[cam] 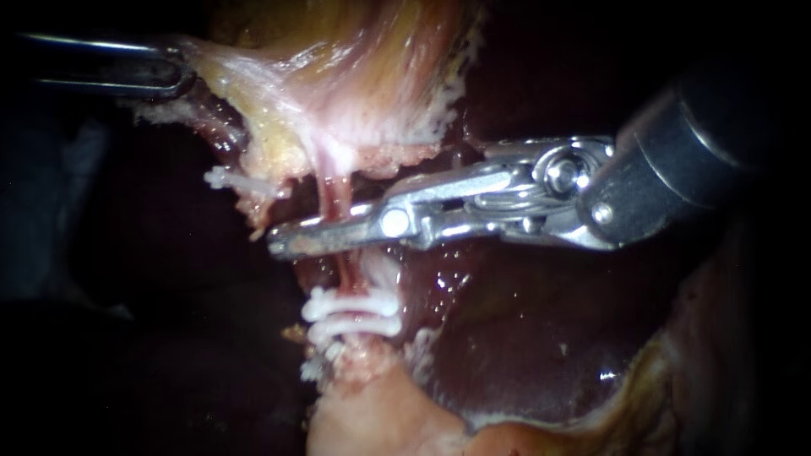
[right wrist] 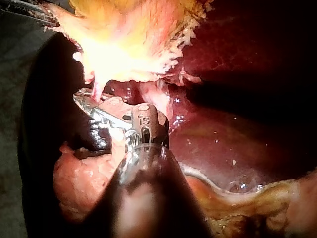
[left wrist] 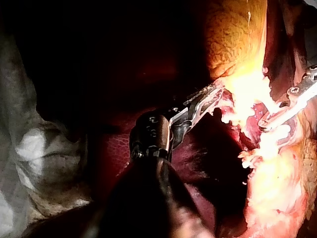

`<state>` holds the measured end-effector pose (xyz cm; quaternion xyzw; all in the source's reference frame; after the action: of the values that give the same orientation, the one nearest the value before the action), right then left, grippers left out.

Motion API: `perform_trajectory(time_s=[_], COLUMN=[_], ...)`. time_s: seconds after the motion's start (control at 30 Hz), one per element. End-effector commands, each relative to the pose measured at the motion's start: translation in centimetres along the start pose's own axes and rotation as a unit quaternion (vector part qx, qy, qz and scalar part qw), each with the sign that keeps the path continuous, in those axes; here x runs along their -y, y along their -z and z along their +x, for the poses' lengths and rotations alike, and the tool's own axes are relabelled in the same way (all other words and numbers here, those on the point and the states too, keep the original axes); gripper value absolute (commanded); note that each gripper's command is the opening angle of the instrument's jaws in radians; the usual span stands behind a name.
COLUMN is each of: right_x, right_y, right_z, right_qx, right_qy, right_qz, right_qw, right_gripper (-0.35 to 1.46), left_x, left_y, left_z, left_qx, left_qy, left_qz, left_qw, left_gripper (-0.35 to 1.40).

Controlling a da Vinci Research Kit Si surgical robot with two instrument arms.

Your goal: Going back third clip right tube

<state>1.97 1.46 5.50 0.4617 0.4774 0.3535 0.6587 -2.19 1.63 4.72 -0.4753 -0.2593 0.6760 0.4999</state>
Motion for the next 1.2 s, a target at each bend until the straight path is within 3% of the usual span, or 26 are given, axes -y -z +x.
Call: perform_trajectory(time_s=[0.03,0.07,0.17,0.27,0.43,0.57,0.67,0.87,0.9,1.03,1.2], right_x=[-0.01,-0.02,-0.04,-0.08,-0.18,-0.32,-0.43,-0.5,-0.5,-0.48,-0.46], right_y=[0.0,0.0,-0.01,-0.05,-0.12,-0.16,-0.19,-0.16,-0.11,0.03,0.21], right_z=[-0.01,-0.02,-0.04,-0.04,-0.13,-0.19,-0.23,-0.32,-0.34,-0.39,-0.46], right_qx=[-0.001,0.0,-0.018,-0.025,-0.025,-0.026,-0.03,0.014,0.02,0.021,0.023], right_qy=[0.0,0.003,0.032,0.033,0.036,0.078,0.13,0.209,0.227,0.257,0.279], right_qz=[-0.001,0.0,0.014,0.017,0.015,0.009,-0.016,-0.068,-0.075,-0.087,-0.087], right_qw=[1.0,1.0,0.9992,0.999,0.9989,0.9966,0.991,0.9756,0.9708,0.9623,0.9561], right_gripper=[-0.35,-0.33,0.17,0.4,0.45,0.45,0.46,0.49,0.49,0.5,0.5], left_x=[0.0,0.0,0.0,0.0,-0.01,-0.01,0.0,-0.01,-0.01,-0.01,-0.01], left_y=[0.0,0.0,0.0,0.0,0.0,0.0,0.0,0.0,0.0,0.0,0.0], left_z=[0.0,0.0,0.0,0.0,0.0,-0.01,-0.01,-0.02,-0.02,-0.02,-0.02], left_qx=[0.0,0.0,0.0,0.0,0.0,0.0,0.0,0.0,0.0,-0.001,-0.001], left_qy=[0.0,0.0,0.0,0.0,0.0,0.0,0.0,0.0,0.0,0.0,0.0], left_qz=[0.0,0.0,0.0,0.0,0.0,0.0,0.001,0.001,0.001,0.001,0.001], left_qw=[1.0,1.0,1.0,1.0,1.0,1.0,1.0,1.0,1.0,1.0,1.0], left_gripper=[-0.35,-0.35,-0.35,-0.35,-0.35,-0.35,-0.35,-0.35,-0.35,-0.35,-0.35])
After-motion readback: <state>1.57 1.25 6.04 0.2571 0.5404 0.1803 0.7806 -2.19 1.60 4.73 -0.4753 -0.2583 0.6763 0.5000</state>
